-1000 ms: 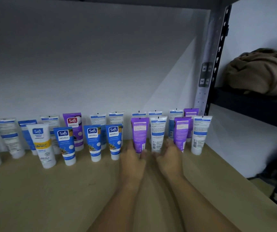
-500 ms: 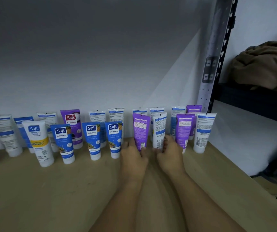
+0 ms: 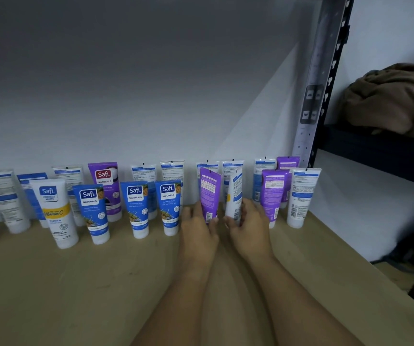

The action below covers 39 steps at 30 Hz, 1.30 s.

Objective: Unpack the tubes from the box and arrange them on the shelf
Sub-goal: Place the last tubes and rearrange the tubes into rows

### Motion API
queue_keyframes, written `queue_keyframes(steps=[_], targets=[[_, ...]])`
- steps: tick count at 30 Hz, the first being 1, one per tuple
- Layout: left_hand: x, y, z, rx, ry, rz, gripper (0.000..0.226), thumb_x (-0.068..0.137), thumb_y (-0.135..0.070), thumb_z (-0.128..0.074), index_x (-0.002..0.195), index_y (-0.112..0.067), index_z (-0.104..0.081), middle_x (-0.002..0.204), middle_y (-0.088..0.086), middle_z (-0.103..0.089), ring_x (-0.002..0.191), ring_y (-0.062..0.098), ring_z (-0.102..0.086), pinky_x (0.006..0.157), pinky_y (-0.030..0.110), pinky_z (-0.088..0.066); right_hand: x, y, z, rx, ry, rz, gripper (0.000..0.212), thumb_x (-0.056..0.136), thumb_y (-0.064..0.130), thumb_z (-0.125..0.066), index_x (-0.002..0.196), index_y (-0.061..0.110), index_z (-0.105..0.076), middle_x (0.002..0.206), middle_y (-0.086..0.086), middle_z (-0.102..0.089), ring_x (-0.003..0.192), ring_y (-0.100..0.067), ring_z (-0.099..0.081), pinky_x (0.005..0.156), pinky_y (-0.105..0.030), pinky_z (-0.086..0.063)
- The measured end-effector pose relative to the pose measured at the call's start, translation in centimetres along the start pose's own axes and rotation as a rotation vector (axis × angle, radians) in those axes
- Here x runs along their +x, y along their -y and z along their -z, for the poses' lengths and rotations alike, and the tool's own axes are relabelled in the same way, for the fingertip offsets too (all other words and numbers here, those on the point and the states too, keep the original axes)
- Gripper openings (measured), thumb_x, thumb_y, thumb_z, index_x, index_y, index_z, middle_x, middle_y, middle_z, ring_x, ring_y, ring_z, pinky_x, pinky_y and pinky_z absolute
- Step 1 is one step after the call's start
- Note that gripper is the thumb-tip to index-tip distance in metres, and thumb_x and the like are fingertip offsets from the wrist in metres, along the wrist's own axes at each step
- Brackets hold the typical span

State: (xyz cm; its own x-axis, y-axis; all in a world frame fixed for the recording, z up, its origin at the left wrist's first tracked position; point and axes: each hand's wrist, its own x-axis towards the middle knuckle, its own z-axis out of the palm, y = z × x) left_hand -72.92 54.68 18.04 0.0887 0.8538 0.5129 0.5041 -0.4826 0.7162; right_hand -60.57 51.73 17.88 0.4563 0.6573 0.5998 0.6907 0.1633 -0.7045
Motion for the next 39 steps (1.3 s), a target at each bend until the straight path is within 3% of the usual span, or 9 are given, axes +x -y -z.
queue_keyframes(steps=[3,7,11,13,21,25,28,35,39], targets=[[0.0,0.34,-0.13,-0.014,0.017,-0.026,0.053,0.091,-0.02,-0.064,0.14,-0.013,-0.046,0.127,0.01,-0.059,0.119,0.026,-0.055,0.094,0.04,-0.052,0.05,-0.22,-0.05,-0.029,0.054,0.012,0.038,0.079,0.016,-0.071,0.115,0.018,-0.059,0.106,-0.002,-0.06,0.1,-0.016,-0.055,0.081,-0.023,-0.046],[-0.06,0.26,0.04,-0.059,0.021,-0.023,0.072,0.088,-0.02,-0.06,0.152,-0.02,-0.026,0.124,0.007,-0.063,0.111,0.024,-0.061,0.092,0.042,-0.053,-0.08,-0.05,0.18,0.032,0.067,0.004,0.037,0.079,0.013,-0.068,0.113,0.021,-0.056,0.103,0.001,-0.062,0.096,-0.014,-0.059,0.078,-0.021,-0.048],[-0.11,-0.18,0.15,-0.08,-0.02,-0.038,0.063,0.09,-0.029,-0.067,0.146,-0.016,-0.04,0.129,0.006,-0.056,0.118,0.022,-0.055,0.099,0.038,-0.049,-0.08,0.08,0.19,0.088,0.023,-0.018,0.047,0.078,0.022,-0.078,0.119,0.023,-0.055,0.108,0.004,-0.06,0.097,-0.008,-0.059,0.081,-0.018,-0.05],[0.07,-0.2,0.14,-0.04,-0.037,-0.046,0.054,0.09,-0.03,-0.069,0.138,-0.014,-0.05,0.127,0.007,-0.056,0.118,0.023,-0.053,0.098,0.034,-0.047,0.0,-0.09,0.05,0.071,0.011,-0.023,0.045,0.076,0.026,-0.08,0.115,0.023,-0.056,0.105,0.003,-0.06,0.094,-0.011,-0.06,0.079,-0.024,-0.054],[-0.13,-0.03,0.15,-0.109,-0.03,-0.061,0.038,0.092,-0.008,-0.058,0.13,-0.014,-0.056,0.119,0.005,-0.067,0.109,0.023,-0.063,0.089,0.037,-0.055,-0.18,0.09,0.18,0.029,0.05,-0.009,0.027,0.082,0.011,-0.067,0.107,0.017,-0.057,0.105,-0.002,-0.064,0.099,-0.019,-0.061,0.085,-0.04,-0.053],[-0.12,-0.14,0.07,-0.143,-0.008,-0.054,0.047,0.095,-0.022,-0.06,0.14,-0.017,-0.048,0.123,0.002,-0.065,0.108,0.017,-0.063,0.091,0.035,-0.055,-0.37,0.32,0.27,0.095,0.026,-0.01,0.041,0.079,0.015,-0.069,0.116,0.022,-0.055,0.112,0.003,-0.066,0.104,-0.015,-0.062,0.089,-0.037,-0.054],[0.14,0.2,-0.21,-0.124,-0.02,-0.036,0.043,0.091,-0.031,-0.067,0.13,-0.017,-0.055,0.119,0.003,-0.064,0.108,0.018,-0.062,0.091,0.036,-0.055,-0.32,0.06,0.26,0.101,0.029,-0.037,0.051,0.076,0.023,-0.079,0.12,0.026,-0.053,0.115,0.004,-0.064,0.106,-0.012,-0.062,0.09,-0.034,-0.055],[0.13,0.39,-0.08,-0.111,-0.026,-0.018,0.036,0.091,-0.014,-0.066,0.126,-0.013,-0.058,0.119,0.005,-0.063,0.112,0.019,-0.059,0.09,0.033,-0.052,-0.39,0.28,0.45,0.132,0.045,-0.04,0.045,0.079,0.006,-0.074,0.113,0.027,-0.053,0.111,0.005,-0.063,0.103,-0.012,-0.061,0.09,-0.035,-0.054],[0.0,0.46,0.16,-0.157,-0.027,-0.011,0.041,0.091,-0.004,-0.062,0.131,-0.012,-0.055,0.121,0.005,-0.065,0.113,0.018,-0.06,0.09,0.029,-0.053,-0.66,0.5,0.63,0.163,0.074,-0.029,0.052,0.084,-0.001,-0.066,0.127,0.021,-0.049,0.119,0.005,-0.06,0.11,-0.008,-0.058,0.09,-0.023,-0.05]])
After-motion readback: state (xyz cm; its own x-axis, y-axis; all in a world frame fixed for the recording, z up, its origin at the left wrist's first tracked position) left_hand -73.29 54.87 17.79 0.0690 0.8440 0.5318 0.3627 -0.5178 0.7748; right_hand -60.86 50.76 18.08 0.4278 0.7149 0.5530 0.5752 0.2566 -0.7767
